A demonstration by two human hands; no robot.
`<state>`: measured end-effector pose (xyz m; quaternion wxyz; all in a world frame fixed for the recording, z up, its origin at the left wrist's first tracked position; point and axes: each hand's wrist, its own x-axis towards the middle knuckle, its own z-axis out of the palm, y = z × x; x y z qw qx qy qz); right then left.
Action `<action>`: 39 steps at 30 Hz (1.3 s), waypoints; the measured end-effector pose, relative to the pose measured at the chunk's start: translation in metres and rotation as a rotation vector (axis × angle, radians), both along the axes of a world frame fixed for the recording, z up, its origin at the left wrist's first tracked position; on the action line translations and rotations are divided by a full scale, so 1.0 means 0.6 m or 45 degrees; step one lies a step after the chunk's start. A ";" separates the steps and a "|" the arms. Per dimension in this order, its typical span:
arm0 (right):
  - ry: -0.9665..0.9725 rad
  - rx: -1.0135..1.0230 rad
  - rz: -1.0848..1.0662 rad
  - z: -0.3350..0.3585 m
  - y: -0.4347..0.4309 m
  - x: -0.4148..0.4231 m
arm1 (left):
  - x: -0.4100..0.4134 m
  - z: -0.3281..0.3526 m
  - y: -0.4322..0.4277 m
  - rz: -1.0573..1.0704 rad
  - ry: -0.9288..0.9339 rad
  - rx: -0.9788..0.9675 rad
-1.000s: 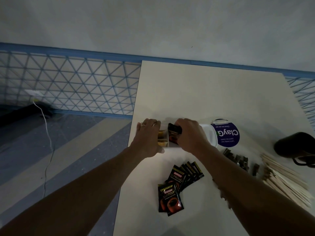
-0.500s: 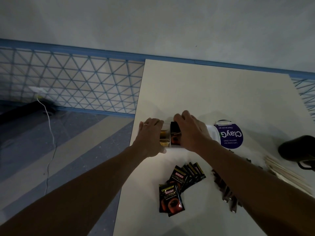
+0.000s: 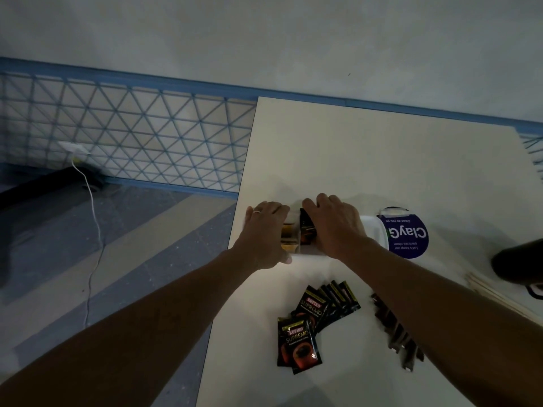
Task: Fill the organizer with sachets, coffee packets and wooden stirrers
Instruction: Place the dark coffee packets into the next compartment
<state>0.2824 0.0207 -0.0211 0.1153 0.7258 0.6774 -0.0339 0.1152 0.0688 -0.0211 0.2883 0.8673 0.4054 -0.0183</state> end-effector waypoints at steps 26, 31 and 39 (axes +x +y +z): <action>0.434 0.467 -0.215 0.047 -0.085 0.003 | 0.008 0.045 -0.021 0.014 -0.274 0.071; 0.568 0.515 -0.287 0.046 -0.152 -0.027 | 0.003 0.072 -0.072 0.093 -0.433 0.008; 0.636 0.114 -0.406 0.004 -0.235 -0.079 | -0.061 0.016 -0.158 0.155 -0.033 -0.284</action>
